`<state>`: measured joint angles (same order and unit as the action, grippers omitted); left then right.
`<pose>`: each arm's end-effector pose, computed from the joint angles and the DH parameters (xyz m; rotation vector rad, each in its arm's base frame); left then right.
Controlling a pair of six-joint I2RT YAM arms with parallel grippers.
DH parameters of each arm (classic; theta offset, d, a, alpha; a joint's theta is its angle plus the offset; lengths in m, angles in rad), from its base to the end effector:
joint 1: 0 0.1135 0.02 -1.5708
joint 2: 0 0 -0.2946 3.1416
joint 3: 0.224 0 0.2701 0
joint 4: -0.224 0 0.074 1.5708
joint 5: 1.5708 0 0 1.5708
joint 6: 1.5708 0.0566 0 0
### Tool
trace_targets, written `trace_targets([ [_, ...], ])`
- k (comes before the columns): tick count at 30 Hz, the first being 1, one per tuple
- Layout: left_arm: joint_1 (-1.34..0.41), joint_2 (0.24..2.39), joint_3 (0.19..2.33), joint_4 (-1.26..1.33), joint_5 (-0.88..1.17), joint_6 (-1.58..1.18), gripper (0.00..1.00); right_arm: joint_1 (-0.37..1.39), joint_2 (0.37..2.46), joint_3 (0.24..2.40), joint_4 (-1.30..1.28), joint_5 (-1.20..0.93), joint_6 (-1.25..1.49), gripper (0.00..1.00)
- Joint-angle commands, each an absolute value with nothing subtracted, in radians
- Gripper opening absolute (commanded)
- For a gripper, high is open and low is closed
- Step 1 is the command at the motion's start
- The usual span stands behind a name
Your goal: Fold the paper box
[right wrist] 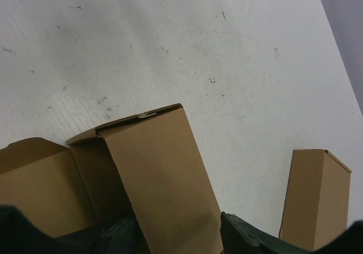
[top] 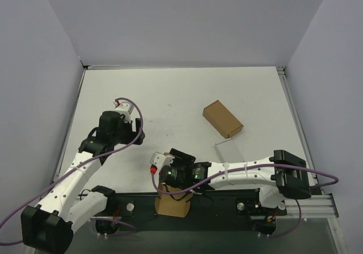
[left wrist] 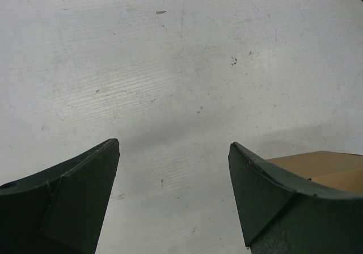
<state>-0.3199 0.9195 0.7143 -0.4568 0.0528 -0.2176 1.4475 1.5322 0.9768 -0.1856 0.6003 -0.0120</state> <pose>0.2026 -0.0703 0.2726 0.1443 2.2503 -0.3499 0.0752 0.3465 0.2385 -1.2116 1.7931 0.1212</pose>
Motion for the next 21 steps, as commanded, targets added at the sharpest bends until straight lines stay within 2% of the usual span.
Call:
trace_targets([
  [1,-0.305,0.969,0.742,-0.423,0.052,-0.192,0.88,1.451,1.568,1.035,-0.256,0.726,-0.034,0.5],
  [5,-0.299,0.983,0.741,-0.419,0.054,-0.189,0.87,1.437,1.571,1.04,-0.285,0.718,-0.026,0.41],
  [7,-0.296,0.988,0.741,-0.417,0.054,-0.186,0.88,1.408,1.557,1.029,-0.291,0.66,0.0,0.35],
  [12,-0.29,0.994,0.732,-0.411,0.045,-0.179,0.88,1.272,1.51,1.003,-0.299,0.435,0.075,0.27],
  [16,-0.29,0.994,0.729,-0.419,0.022,-0.178,0.88,1.143,1.473,0.973,-0.25,0.203,0.106,0.26],
  [21,-0.29,1.002,0.738,-0.417,0.024,-0.175,0.88,0.971,1.451,0.943,-0.218,0.031,0.176,0.26],
])
